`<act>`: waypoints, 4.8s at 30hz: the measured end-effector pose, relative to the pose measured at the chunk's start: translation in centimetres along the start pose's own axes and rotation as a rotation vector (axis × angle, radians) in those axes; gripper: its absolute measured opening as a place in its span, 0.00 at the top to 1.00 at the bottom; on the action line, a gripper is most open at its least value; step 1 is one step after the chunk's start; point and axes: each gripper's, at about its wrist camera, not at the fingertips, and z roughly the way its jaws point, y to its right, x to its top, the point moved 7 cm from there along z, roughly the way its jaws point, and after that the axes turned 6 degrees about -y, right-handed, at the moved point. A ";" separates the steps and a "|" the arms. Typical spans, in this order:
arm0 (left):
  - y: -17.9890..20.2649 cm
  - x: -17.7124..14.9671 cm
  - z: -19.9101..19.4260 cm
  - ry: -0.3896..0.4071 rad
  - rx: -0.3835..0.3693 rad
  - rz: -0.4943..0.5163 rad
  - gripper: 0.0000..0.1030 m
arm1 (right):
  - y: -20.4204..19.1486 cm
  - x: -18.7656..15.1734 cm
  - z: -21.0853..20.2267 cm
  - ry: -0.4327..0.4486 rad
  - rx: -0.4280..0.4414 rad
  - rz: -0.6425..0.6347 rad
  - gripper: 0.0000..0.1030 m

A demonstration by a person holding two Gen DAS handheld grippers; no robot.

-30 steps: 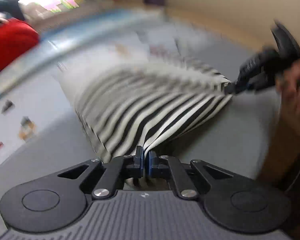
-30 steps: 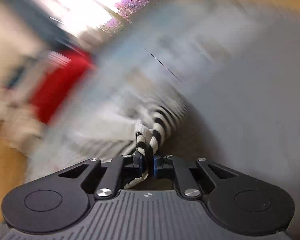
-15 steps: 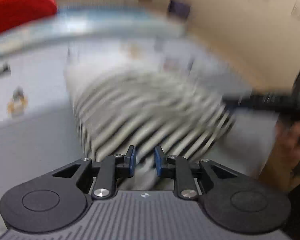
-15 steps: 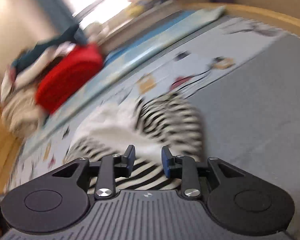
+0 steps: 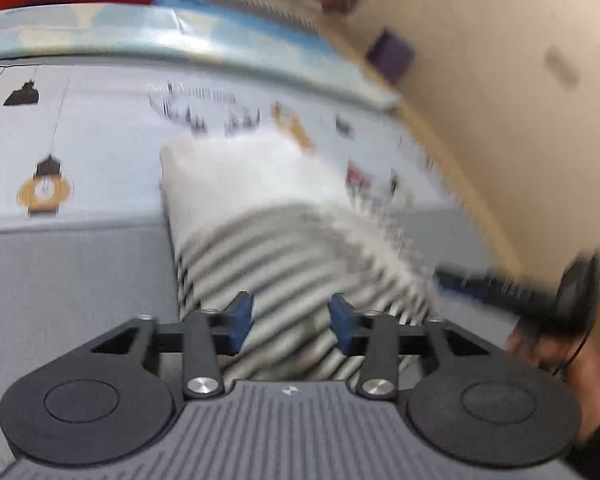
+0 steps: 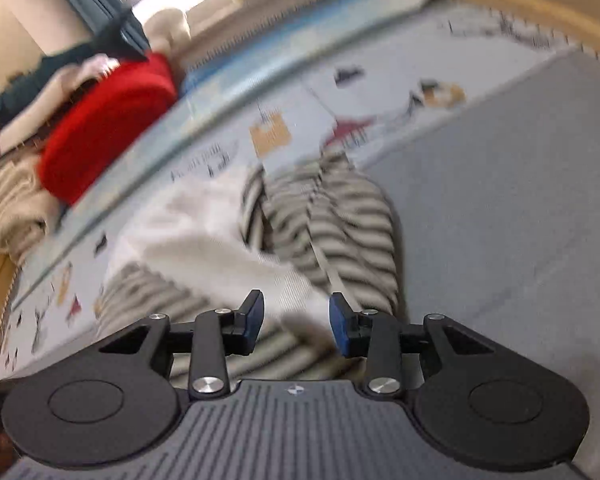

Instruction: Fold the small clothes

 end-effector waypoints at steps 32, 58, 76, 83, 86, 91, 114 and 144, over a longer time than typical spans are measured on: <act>-16.0 2.6 -8.9 0.003 0.179 -0.206 0.56 | -16.2 -5.1 6.7 -0.320 0.232 -0.244 0.80; -15.0 -10.2 -9.7 -0.212 0.571 0.252 0.60 | -21.8 -12.4 5.5 -0.284 -0.007 -0.498 0.65; -3.1 -12.1 -23.1 0.230 0.627 0.161 0.18 | -23.5 -14.2 -6.2 0.112 -0.053 -0.469 0.17; -3.5 -15.9 -19.4 0.145 0.679 0.091 0.16 | -25.8 -18.3 -10.6 0.237 -0.075 -0.575 0.04; -4.3 -15.8 -18.4 0.107 0.680 0.047 0.16 | -26.3 -19.3 -9.6 0.215 -0.101 -0.575 0.04; -4.7 -15.5 -18.1 0.108 0.699 0.023 0.16 | -25.9 -19.1 -7.8 0.161 -0.131 -0.517 0.04; -6.8 -15.3 -18.8 0.118 0.664 -0.073 0.16 | -27.5 -21.1 -5.1 0.077 -0.123 -0.596 0.04; -5.9 -14.3 -19.5 0.205 0.647 -0.048 0.16 | -27.4 -20.4 -6.0 0.134 -0.112 -0.570 0.04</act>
